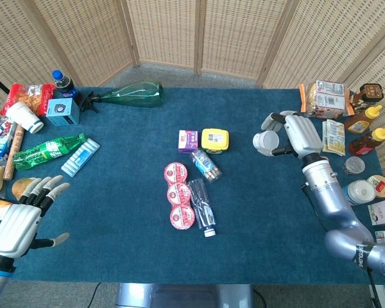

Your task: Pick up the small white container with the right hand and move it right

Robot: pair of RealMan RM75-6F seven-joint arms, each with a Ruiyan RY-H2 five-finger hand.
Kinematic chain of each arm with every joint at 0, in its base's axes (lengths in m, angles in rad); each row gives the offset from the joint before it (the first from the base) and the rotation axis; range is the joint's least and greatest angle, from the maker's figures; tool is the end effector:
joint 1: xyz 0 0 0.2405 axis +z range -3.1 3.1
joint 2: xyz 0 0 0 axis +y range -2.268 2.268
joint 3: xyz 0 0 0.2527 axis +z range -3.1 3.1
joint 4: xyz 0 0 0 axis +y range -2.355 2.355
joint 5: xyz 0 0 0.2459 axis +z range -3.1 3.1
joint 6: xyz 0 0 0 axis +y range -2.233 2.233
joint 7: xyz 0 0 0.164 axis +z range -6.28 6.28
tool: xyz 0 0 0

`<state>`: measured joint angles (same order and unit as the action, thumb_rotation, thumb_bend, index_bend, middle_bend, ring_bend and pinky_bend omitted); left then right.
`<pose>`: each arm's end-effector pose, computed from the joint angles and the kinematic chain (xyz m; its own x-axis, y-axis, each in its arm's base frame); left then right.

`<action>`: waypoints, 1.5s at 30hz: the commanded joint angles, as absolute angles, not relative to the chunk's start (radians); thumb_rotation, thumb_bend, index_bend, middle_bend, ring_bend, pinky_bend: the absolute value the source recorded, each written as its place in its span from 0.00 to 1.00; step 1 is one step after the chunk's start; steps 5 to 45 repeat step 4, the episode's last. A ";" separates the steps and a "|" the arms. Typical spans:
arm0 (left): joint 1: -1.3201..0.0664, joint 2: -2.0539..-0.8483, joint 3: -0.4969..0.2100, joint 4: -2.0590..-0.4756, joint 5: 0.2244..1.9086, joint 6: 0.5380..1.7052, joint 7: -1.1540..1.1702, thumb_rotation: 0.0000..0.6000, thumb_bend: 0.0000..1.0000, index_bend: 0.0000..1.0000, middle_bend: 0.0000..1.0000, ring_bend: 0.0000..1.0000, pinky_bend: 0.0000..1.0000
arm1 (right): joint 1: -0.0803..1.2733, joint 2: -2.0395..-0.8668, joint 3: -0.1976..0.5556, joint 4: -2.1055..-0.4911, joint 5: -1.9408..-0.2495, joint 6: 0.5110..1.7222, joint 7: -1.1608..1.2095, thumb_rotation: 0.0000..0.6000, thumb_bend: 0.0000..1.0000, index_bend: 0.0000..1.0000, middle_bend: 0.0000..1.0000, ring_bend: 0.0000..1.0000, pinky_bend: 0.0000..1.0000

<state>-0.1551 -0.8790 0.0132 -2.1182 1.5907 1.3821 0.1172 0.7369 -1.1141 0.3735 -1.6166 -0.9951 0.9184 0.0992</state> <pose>-0.2054 0.1920 0.1258 0.2853 0.1535 0.9461 0.9488 -0.1850 -0.2561 -0.1436 -0.4394 0.1209 0.0851 -0.1122 0.9900 -0.9779 -0.1997 0.0614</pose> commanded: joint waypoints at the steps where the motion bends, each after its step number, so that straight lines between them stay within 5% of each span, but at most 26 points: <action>1: -0.157 -0.879 0.012 -2.117 1.589 1.380 0.117 1.00 0.10 0.13 0.00 0.00 0.00 | 0.735 -1.110 0.375 -1.622 -0.995 0.918 0.101 1.00 0.00 0.46 0.87 0.47 0.24; 45: -0.159 -0.878 0.010 -2.117 1.587 1.377 0.116 1.00 0.10 0.13 0.00 0.00 0.00 | 0.734 -1.106 0.375 -1.626 -0.994 0.917 0.101 1.00 0.00 0.46 0.87 0.47 0.24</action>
